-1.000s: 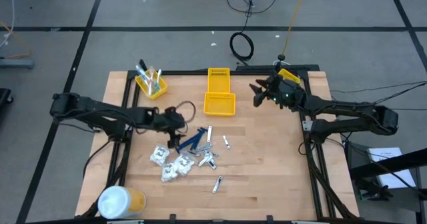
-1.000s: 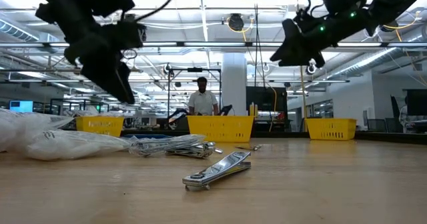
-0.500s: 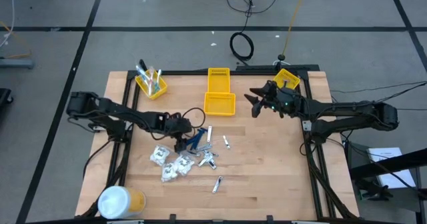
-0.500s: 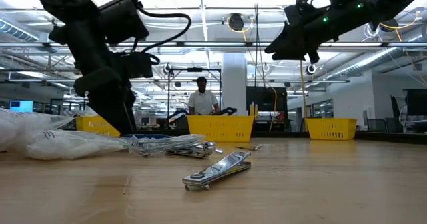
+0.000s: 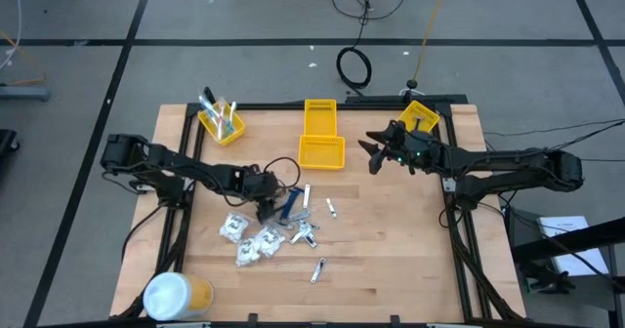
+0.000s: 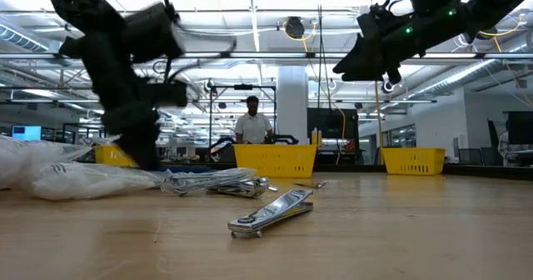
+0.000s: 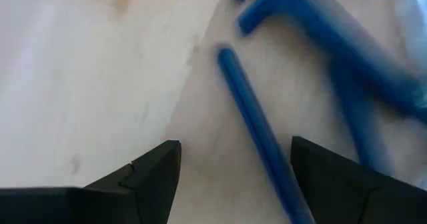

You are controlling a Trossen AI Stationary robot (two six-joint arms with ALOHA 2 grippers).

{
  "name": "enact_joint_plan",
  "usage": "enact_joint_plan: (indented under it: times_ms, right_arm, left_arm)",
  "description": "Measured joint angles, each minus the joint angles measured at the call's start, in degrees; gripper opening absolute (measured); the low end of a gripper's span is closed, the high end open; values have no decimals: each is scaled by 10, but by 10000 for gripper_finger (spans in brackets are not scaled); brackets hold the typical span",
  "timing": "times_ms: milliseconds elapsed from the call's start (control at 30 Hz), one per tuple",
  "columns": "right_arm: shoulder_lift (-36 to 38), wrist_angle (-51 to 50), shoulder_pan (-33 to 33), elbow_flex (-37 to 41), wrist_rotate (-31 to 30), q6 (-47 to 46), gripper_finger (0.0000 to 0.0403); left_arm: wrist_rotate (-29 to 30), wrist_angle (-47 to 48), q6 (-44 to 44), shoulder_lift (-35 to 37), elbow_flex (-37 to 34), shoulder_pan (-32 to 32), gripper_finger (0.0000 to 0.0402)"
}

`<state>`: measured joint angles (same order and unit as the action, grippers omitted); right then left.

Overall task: Pick & Place Travel size toiletries
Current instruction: Put the blue razor into the right yellow bin

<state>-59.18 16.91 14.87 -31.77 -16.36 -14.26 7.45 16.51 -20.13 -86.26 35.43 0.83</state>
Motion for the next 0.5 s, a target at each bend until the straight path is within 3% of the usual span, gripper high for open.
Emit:
enact_joint_plan:
  times_ms: [367, 500]
  right_arm:
    - [0, 67, 0, 31, 0, 0, 169]
    - [0, 69, 0, 31, 1, 0, 169]
  left_arm:
    - [20, 21, -25, 1, 1, -9, 272]
    - [6, 25, -59, 1, 1, -14, 240]
